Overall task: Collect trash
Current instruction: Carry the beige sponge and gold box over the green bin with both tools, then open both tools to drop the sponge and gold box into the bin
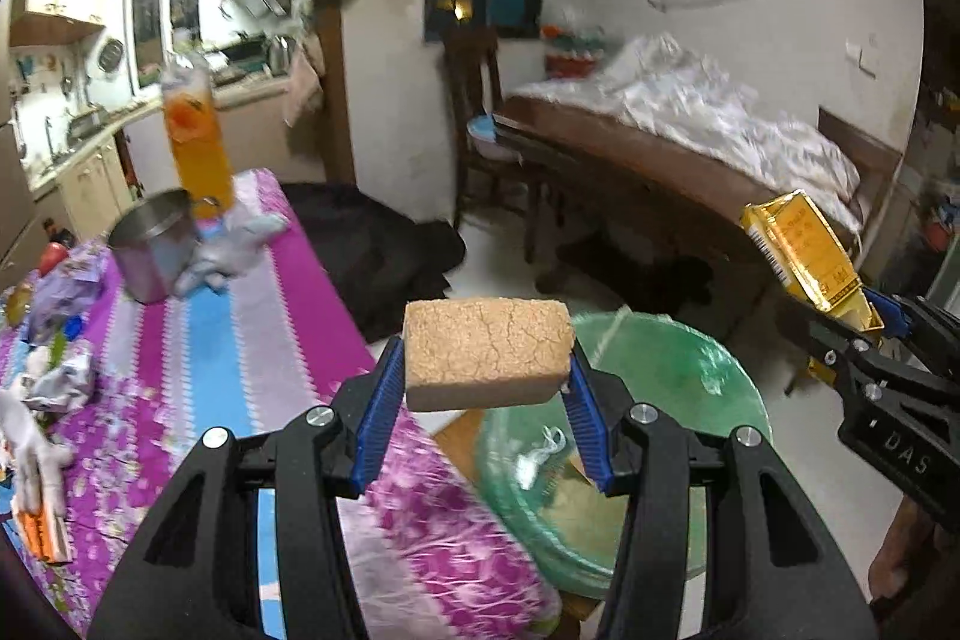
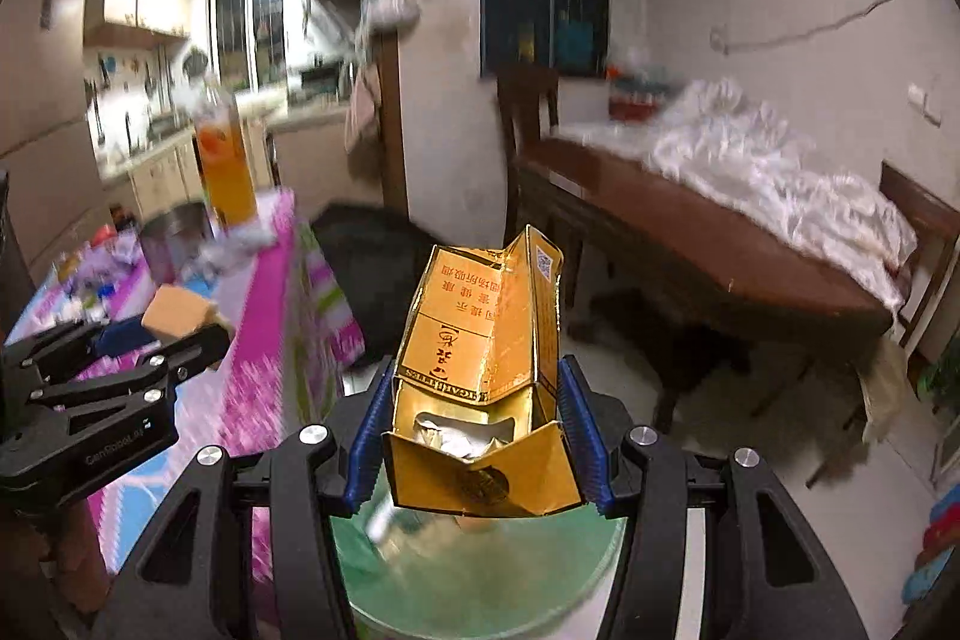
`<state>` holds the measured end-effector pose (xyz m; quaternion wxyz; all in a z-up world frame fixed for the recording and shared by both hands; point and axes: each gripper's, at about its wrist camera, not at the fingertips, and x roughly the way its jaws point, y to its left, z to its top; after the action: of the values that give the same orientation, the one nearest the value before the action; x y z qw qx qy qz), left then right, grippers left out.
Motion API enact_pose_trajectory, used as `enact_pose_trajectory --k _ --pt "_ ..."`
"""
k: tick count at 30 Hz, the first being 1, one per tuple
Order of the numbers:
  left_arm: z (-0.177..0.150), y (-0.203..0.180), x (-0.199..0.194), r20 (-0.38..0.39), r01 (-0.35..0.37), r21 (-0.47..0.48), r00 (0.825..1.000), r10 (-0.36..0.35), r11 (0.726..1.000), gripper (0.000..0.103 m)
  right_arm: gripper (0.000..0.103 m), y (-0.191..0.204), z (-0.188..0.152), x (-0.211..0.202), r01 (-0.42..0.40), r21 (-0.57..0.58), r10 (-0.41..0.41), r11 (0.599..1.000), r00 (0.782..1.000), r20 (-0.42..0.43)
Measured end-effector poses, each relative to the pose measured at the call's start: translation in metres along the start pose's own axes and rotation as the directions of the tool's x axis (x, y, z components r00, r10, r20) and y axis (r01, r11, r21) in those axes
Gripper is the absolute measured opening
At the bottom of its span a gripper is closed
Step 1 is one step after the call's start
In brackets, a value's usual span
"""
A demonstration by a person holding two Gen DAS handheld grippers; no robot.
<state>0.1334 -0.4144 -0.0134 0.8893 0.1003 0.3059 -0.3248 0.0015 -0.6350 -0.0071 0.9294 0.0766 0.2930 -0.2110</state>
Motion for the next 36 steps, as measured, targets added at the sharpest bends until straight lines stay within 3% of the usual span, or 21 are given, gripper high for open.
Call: enact_pose_trajectory --k 7,12,36 --pt "-0.006 -0.029 0.047 -0.158 0.055 0.014 0.986 -0.052 0.998 0.049 0.054 -0.025 -0.014 0.058 -0.040 0.029 0.045 0.999 0.980 -0.193" --pt "-0.014 -0.037 0.070 -0.237 0.055 0.010 0.970 -0.051 0.998 0.049 0.054 -0.025 -0.026 0.075 -0.038 0.027 0.043 0.999 0.968 -0.246" --pt "-0.020 -0.039 0.082 -0.267 0.032 0.012 0.963 -0.028 0.999 0.050 0.055 -0.027 -0.045 0.092 -0.053 0.047 0.064 0.997 0.958 -0.280"
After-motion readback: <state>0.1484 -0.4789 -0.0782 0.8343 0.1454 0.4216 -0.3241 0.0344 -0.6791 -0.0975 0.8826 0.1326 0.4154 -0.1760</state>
